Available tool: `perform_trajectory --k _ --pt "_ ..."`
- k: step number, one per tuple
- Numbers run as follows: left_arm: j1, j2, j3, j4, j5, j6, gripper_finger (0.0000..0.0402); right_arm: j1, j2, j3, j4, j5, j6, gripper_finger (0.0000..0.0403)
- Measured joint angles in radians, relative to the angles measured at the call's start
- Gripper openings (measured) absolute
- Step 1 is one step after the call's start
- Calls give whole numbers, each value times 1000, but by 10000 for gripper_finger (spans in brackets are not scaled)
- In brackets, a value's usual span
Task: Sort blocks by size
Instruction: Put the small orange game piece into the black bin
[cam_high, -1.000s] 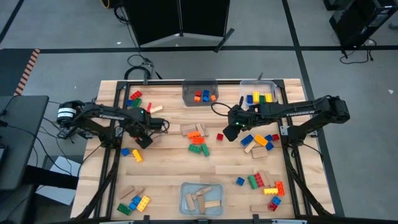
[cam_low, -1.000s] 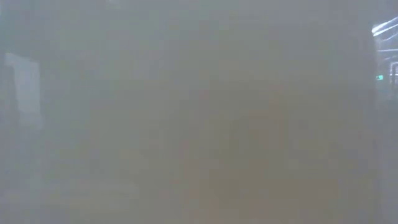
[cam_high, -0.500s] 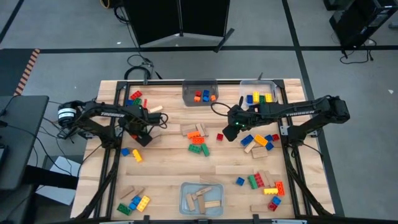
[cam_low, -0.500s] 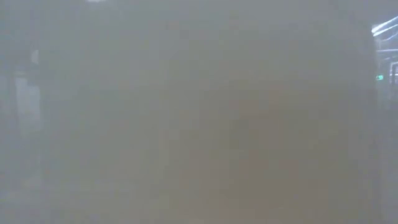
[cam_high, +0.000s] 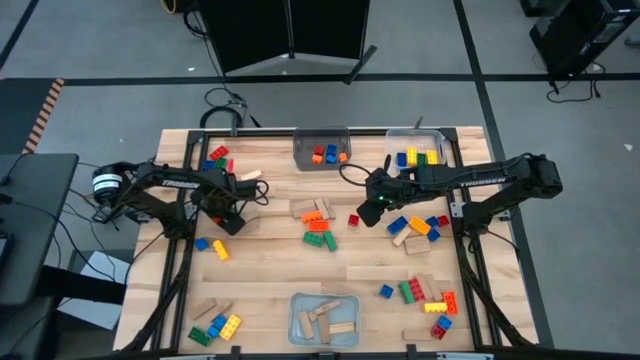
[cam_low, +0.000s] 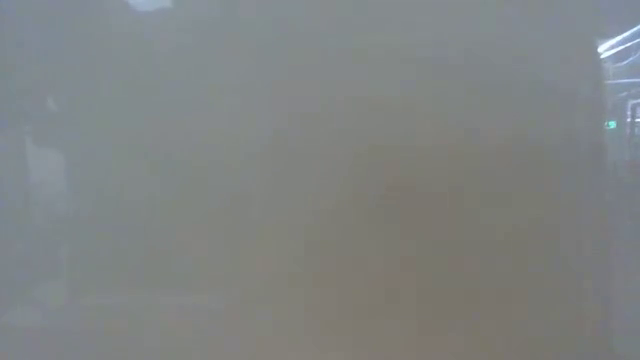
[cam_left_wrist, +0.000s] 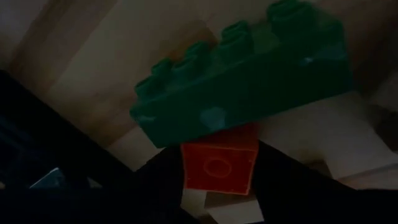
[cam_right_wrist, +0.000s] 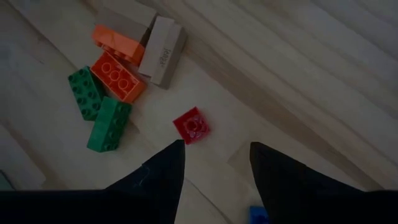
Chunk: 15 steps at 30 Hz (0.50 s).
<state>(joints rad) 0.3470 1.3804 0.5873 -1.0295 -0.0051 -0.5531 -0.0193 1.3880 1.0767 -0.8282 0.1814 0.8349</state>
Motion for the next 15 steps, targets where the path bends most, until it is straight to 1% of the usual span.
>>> perform_trajectory --k 3,10,15 --pt "0 1 11 -12 -2 -18 138 0 0 0 2 0 0 196" --pt "-2 -16 49 -70 0 -32 138 0 0 0 4 0 0 195" --pt "-2 -94 107 -96 3 -57 138 0 0 0 4 0 0 195"
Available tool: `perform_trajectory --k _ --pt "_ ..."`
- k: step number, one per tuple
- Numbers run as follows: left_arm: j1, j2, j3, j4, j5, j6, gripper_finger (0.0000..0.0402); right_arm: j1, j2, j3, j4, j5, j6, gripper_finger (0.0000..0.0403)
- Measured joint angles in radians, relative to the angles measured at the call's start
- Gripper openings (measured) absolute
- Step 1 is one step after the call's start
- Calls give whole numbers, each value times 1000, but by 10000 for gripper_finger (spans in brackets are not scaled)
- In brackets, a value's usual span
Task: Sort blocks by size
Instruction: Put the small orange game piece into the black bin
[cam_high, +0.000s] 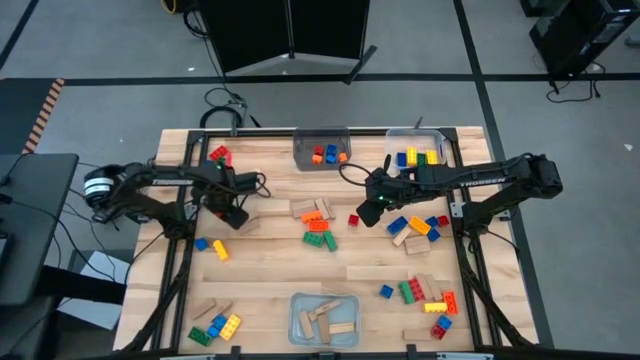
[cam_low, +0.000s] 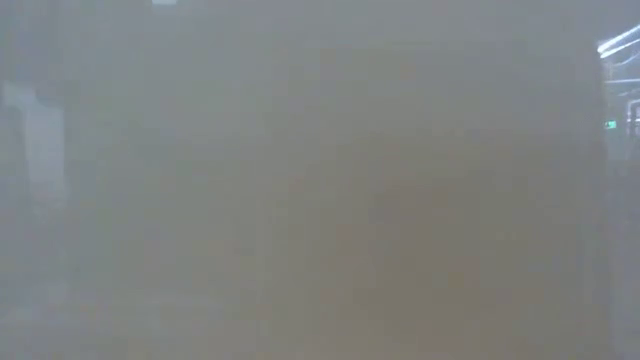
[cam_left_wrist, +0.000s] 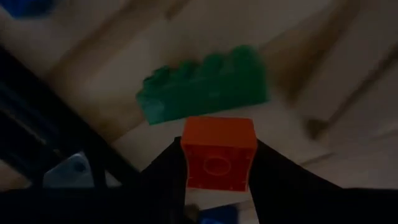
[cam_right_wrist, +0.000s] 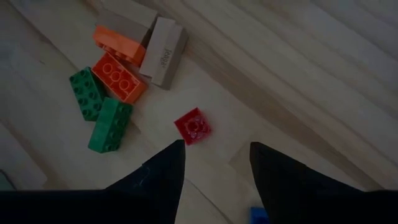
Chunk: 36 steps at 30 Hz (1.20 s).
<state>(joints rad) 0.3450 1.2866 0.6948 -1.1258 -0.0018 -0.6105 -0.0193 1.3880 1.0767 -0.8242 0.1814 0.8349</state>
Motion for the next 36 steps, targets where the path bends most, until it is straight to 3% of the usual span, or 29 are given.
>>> perform_trajectory --k 7,13,27,36 --pt "0 -106 150 16 14 -22 138 0 0 0 9 0 -5 195" --pt "32 -48 338 39 -48 23 138 0 0 0 32 0 -3 195" --pt "209 467 882 85 -65 379 138 59 0 0 30 12 29 192" --pt "243 782 1194 68 -37 478 183 127 0 0 19 58 157 190"
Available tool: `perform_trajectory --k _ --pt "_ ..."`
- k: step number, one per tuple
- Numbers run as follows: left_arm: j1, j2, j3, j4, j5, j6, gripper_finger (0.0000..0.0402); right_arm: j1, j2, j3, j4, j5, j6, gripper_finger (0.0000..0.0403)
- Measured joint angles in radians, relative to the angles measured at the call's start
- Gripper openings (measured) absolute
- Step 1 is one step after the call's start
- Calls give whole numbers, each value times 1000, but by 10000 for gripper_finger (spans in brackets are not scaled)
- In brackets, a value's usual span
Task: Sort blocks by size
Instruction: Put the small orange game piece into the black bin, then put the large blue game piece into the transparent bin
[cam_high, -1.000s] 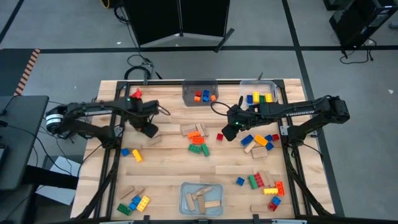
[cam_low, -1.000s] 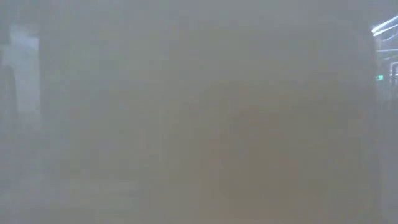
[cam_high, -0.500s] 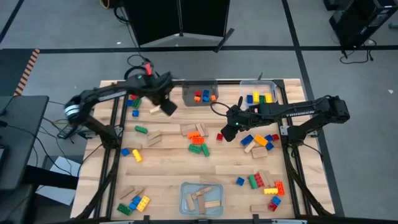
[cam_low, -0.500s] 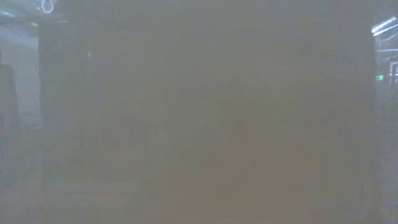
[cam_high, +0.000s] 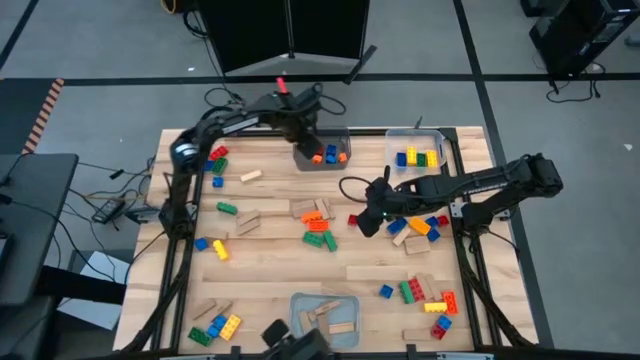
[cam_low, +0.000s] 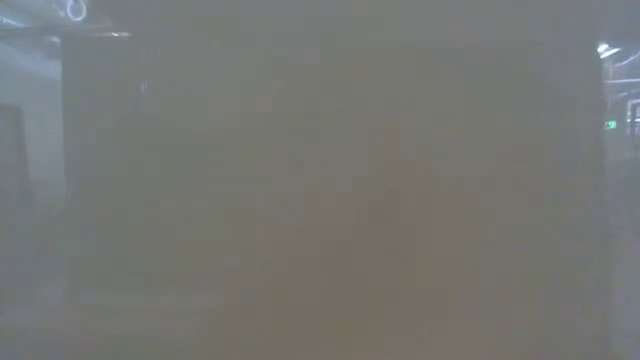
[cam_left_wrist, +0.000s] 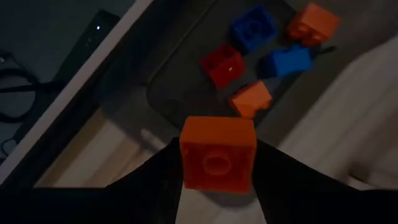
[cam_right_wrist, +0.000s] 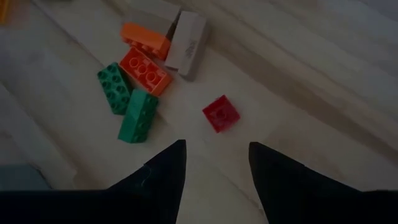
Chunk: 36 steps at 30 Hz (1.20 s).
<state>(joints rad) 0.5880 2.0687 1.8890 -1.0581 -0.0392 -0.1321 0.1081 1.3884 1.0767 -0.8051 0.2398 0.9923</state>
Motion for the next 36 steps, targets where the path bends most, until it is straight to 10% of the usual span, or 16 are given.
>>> perform_trajectory --k 24,36 --pt "-50 47 194 -123 -15 73 191 206 -7 -4 -343 86 363 186" --pt "-191 -323 -142 118 -38 -19 191 206 -306 -213 -266 66 291 184"
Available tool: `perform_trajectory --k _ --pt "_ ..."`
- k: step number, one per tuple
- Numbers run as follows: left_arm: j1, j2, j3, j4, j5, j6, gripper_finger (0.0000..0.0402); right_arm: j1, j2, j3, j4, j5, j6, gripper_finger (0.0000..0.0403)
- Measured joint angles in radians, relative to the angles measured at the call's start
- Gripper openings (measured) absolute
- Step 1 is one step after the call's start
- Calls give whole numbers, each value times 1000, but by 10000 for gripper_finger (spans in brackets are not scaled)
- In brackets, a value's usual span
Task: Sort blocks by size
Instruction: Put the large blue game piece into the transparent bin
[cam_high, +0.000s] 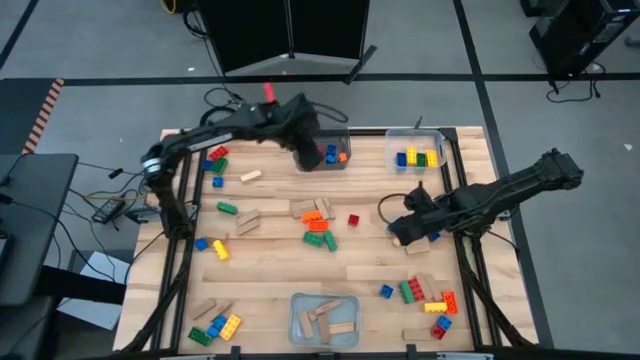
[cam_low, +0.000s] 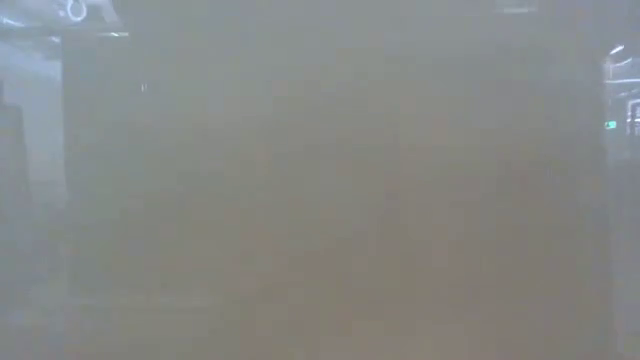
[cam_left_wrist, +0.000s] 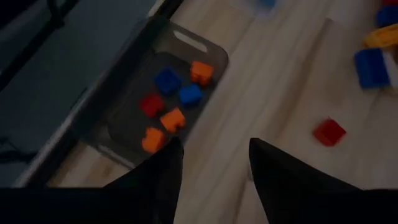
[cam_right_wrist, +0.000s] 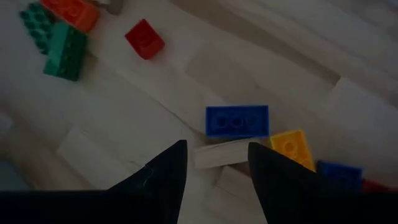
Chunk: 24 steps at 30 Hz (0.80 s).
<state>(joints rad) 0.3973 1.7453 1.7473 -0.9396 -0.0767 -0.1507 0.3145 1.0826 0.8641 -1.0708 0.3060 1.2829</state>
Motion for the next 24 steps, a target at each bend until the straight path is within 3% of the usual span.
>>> perform_trajectory --k 7,14,24 --pt "-86 -311 -386 151 -70 -144 191 -37 -114 -8 3 28 -317 187" --pt "-193 -590 -702 222 -121 -314 192 -133 -73 -8 75 -9 -672 205" --pt "-340 -812 -894 263 -121 -437 192 -214 154 -8 91 -116 -1177 286"
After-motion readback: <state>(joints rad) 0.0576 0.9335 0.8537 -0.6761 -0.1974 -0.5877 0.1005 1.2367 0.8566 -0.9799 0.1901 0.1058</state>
